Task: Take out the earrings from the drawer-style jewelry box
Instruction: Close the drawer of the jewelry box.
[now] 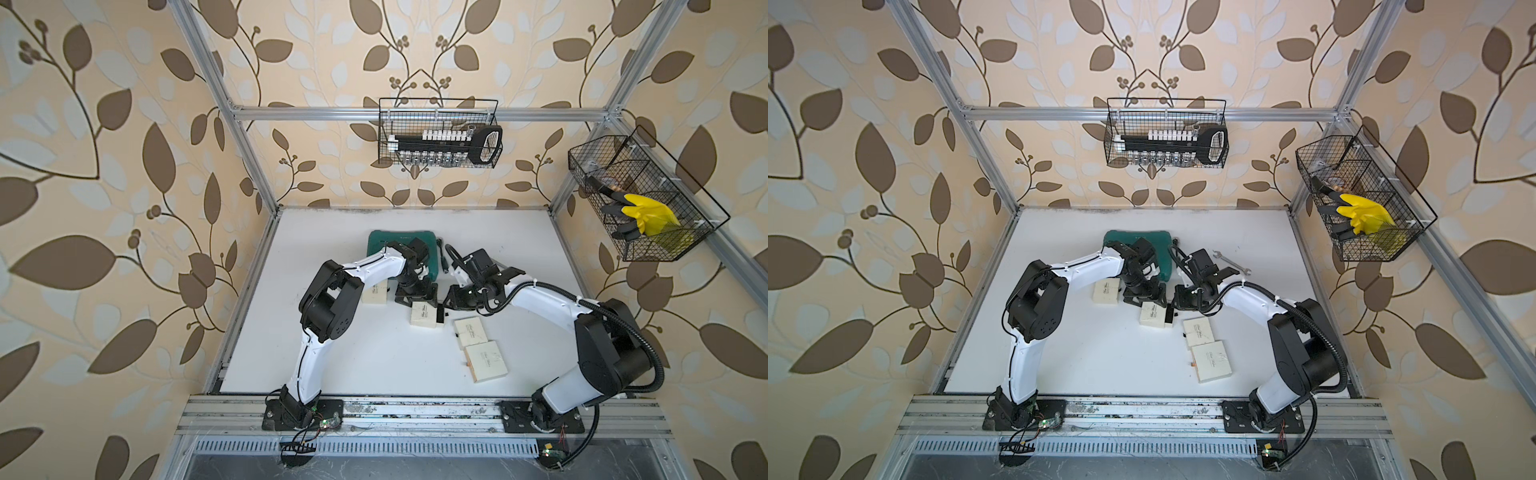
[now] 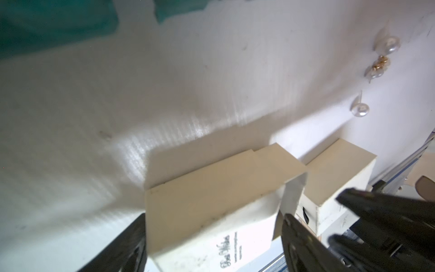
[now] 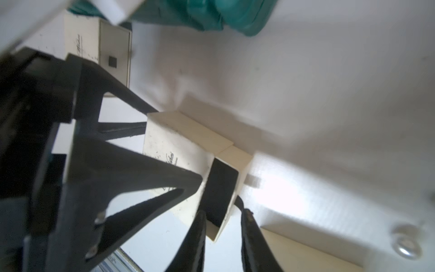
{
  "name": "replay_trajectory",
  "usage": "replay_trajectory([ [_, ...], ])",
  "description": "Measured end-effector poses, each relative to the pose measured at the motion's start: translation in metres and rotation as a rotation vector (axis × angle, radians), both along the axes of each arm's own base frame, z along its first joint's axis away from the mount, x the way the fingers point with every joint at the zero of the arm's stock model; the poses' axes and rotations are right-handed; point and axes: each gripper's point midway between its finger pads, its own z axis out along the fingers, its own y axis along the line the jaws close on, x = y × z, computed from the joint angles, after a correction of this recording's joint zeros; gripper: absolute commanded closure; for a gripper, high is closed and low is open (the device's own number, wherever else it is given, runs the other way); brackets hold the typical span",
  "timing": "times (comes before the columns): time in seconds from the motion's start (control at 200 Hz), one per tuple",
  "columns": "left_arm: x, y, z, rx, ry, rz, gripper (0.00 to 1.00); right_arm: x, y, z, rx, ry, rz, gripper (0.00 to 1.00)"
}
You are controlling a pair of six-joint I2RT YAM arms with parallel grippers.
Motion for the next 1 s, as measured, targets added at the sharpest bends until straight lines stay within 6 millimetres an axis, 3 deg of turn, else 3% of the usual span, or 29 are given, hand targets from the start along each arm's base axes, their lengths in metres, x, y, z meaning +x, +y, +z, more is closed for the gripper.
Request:
replay_trajectory([
  [0.11, 0.001, -0.001, 0.003, -0.007, -0.009, 0.000, 0.13, 0.002, -0.012, -0.006, -0.046, 0.006, -0.026, 0.72],
  [0.255, 0.000, 0.000, 0.002, -0.009, -0.008, -0.001, 0.13, -0.002, -0.013, -0.018, -0.078, 0.036, -0.018, 0.72],
  [0.65, -0.001, 0.002, 0.001, -0.005, -0.008, -0.003, 0.08, -0.026, 0.013, -0.047, -0.089, 0.135, 0.064, 0.73],
  [1.0, -0.004, 0.009, 0.001, 0.014, -0.022, -0.023, 0.02, -0.015, 0.038, -0.046, 0.016, 0.166, 0.058, 0.74],
])
